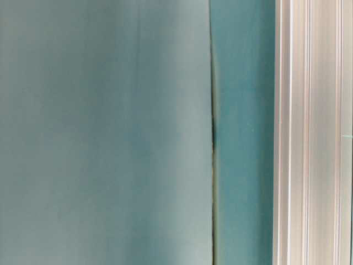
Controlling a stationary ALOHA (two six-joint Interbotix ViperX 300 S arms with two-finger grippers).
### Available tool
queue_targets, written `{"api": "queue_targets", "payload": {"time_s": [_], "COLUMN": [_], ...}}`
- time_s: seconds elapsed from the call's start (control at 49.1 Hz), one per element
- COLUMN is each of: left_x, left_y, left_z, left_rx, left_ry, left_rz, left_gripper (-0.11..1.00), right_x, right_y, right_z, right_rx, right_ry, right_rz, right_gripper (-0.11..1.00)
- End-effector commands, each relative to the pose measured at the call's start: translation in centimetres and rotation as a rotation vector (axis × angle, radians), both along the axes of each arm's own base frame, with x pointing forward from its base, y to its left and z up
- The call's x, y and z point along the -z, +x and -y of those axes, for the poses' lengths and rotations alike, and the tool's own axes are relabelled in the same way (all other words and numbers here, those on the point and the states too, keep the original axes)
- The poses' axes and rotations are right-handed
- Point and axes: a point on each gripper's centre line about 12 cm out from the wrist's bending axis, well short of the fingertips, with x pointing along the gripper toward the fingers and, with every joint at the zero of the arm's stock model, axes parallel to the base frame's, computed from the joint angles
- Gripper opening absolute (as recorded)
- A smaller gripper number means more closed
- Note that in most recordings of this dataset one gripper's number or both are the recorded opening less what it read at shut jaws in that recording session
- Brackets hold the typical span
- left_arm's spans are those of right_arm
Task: Lift the metal rail with both hands.
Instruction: 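Move both grippers down onto the silver rail near each end, then close both grippers around the rail ends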
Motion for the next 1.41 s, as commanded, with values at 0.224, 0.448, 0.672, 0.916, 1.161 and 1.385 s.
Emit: {"api": "queue_targets", "payload": {"time_s": [0.224,0.448,0.672,0.916,1.161,1.385], "left_x": [1.9,3.1,3.9,4.8,6.0,7.7], "left_y": [2.1,3.3,3.5,3.4,3.3,3.3], "left_z": [0.2,0.4,0.6,0.7,0.8,0.8], "left_rx": [0.005,0.014,0.017,0.022,0.017,0.020], "left_ry": [0.002,0.010,0.013,0.014,0.008,0.011], "left_rz": [-0.281,-0.416,-0.449,-0.477,-0.514,-0.552], "left_gripper": [-0.05,-0.05,-0.05,0.12,0.81,0.98], "right_x": [2.3,4.6,5.4,5.7,7.2,8.4], "right_y": [3.9,5.7,6.6,6.3,6.2,6.6], "right_z": [-0.7,-0.7,-1.1,-1.3,-1.5,-1.5], "right_rx": [-0.051,-0.060,-0.081,-0.111,-0.134,-0.136], "right_ry": [0.015,0.019,0.012,-0.003,-0.014,-0.019], "right_rz": [-0.293,-0.440,-0.467,-0.475,-0.517,-0.522], "right_gripper": [-0.02,-0.01,0.05,0.44,0.99,0.99]}}
